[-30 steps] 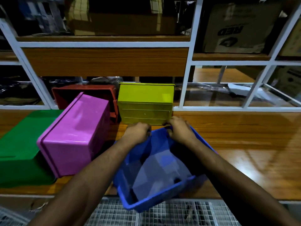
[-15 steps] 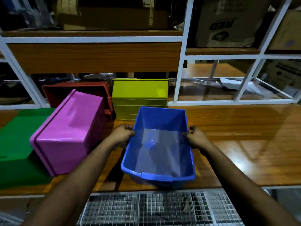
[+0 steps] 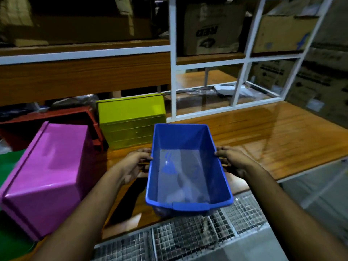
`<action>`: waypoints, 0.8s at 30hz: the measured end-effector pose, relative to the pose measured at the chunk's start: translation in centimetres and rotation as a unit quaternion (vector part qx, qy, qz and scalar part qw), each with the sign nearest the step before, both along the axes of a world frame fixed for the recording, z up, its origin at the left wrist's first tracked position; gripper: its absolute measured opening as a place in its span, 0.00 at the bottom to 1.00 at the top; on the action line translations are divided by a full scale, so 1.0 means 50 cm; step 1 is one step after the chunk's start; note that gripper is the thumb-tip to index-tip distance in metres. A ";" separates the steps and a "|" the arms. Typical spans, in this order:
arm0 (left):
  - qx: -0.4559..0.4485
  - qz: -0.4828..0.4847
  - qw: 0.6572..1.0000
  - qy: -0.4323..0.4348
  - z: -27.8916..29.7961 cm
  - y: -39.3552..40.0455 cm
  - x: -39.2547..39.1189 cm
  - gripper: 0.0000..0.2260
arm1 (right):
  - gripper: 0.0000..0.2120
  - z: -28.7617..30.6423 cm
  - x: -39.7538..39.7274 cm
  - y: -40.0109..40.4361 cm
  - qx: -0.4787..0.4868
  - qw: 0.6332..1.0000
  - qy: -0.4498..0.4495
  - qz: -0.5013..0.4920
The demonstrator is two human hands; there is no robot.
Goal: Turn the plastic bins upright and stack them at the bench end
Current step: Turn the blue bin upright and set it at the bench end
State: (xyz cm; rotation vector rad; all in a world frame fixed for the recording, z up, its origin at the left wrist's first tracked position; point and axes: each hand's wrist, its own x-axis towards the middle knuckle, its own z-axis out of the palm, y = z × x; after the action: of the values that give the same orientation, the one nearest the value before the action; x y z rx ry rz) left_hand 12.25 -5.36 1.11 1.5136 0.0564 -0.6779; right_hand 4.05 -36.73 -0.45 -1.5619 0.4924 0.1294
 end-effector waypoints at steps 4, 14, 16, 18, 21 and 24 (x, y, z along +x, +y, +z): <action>-0.014 -0.090 0.996 0.002 0.005 -0.096 -0.012 0.19 | 0.15 -0.004 -0.106 -0.068 0.050 0.996 -0.015 -0.077; -0.012 -0.242 0.970 -0.022 0.010 -0.473 -0.138 0.18 | 0.14 0.013 -0.447 -0.292 0.067 0.957 -0.076 -0.272; -0.018 -0.267 0.963 -0.026 0.013 -0.571 -0.182 0.17 | 0.12 0.010 -0.519 -0.351 0.074 0.939 -0.090 -0.323; -0.022 -0.294 0.955 -0.028 0.015 -0.663 -0.226 0.17 | 0.11 0.004 -0.576 -0.415 0.079 0.924 -0.096 -0.360; -0.028 -0.327 0.944 -0.027 0.015 -0.809 -0.299 0.16 | 0.11 -0.002 -0.663 -0.529 0.066 0.908 -0.103 -0.402; -0.029 -0.350 0.936 -0.034 0.015 -0.940 -0.356 0.17 | 0.11 0.008 -0.731 -0.635 0.053 0.896 -0.112 -0.427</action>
State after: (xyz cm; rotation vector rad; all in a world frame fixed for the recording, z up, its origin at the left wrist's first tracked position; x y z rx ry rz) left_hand -5.55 -52.38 1.84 1.4905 -0.5776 -1.1770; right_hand -32.51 -68.49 -0.03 -1.1155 0.9248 -0.6818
